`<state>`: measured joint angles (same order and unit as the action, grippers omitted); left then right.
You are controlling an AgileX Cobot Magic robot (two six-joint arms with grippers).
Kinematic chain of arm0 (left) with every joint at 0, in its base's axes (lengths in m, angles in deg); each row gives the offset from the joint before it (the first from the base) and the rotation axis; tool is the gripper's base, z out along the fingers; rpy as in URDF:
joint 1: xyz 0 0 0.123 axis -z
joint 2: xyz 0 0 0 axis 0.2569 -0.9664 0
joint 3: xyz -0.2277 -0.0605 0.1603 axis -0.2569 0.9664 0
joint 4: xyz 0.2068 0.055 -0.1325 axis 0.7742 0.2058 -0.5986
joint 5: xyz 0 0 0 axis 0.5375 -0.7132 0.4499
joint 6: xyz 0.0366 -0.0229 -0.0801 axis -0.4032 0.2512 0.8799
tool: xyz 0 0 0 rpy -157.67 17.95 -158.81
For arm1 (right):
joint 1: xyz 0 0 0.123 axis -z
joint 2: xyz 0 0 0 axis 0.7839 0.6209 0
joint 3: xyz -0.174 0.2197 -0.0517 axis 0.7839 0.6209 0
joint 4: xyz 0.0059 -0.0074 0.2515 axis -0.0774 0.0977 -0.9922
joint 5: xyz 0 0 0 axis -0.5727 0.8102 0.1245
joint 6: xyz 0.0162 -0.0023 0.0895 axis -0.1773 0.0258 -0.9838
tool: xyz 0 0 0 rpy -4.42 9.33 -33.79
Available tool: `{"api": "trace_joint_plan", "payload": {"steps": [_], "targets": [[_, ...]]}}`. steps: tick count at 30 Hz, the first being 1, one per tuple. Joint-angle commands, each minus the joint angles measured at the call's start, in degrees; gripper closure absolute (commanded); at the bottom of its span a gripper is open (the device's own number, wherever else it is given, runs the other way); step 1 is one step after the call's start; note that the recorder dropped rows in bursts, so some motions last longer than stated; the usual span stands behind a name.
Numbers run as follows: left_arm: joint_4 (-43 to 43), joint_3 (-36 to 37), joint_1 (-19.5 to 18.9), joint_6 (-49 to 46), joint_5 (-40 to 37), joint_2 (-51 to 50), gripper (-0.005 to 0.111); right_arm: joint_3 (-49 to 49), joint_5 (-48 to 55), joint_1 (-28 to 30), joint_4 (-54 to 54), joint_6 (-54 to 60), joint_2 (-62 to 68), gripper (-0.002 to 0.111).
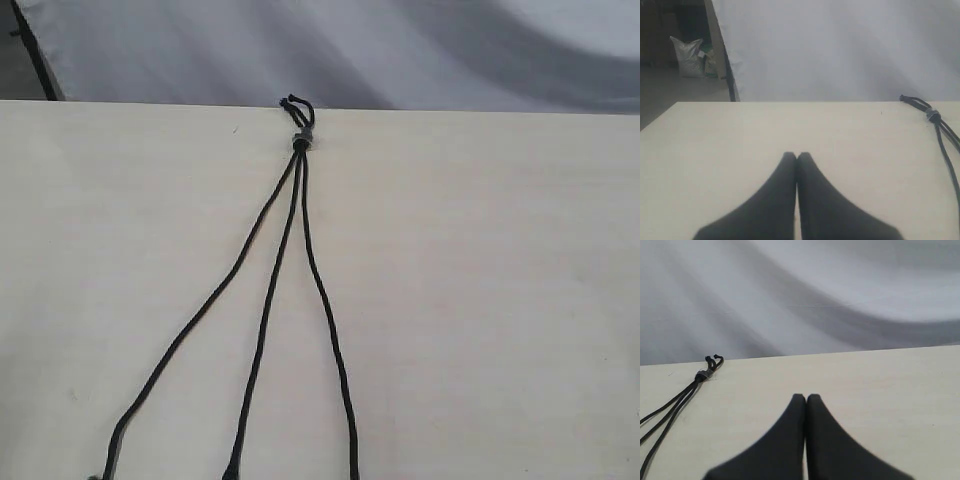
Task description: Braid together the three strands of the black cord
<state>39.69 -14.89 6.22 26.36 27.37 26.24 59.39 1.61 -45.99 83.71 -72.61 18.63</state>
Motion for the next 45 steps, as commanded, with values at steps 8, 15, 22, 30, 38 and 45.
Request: {"api": "trace_joint_plan", "payload": {"steps": [8,15,22,30,38,45], "targets": [[0.1,-0.4,-0.1,0.3,0.0,0.2,0.107,0.2,-0.1,0.4,0.7,0.0,-0.4,0.108],[0.1,-0.4,-0.1,0.3,0.0,0.2,0.107,0.2,-3.4,0.4,-0.2,-1.9,-0.4,0.108],[0.1,-0.4,-0.1,0.3,0.0,0.2,0.107,0.2,-32.0,0.4,-10.7,-15.5,-0.4,0.108],[0.1,-0.4,-0.1,0.3,0.0,0.2,0.107,0.2,-43.7,0.4,-8.3,-24.7,-0.4,0.108],[0.1,-0.4,-0.1,0.3,0.0,0.2,0.107,0.2,-41.0,0.4,7.6,-17.6,-0.4,0.108],[0.1,-0.4,-0.1,0.3,0.0,0.2,0.107,0.2,-29.3,0.3,11.4,-23.2,-0.4,0.108]]}}
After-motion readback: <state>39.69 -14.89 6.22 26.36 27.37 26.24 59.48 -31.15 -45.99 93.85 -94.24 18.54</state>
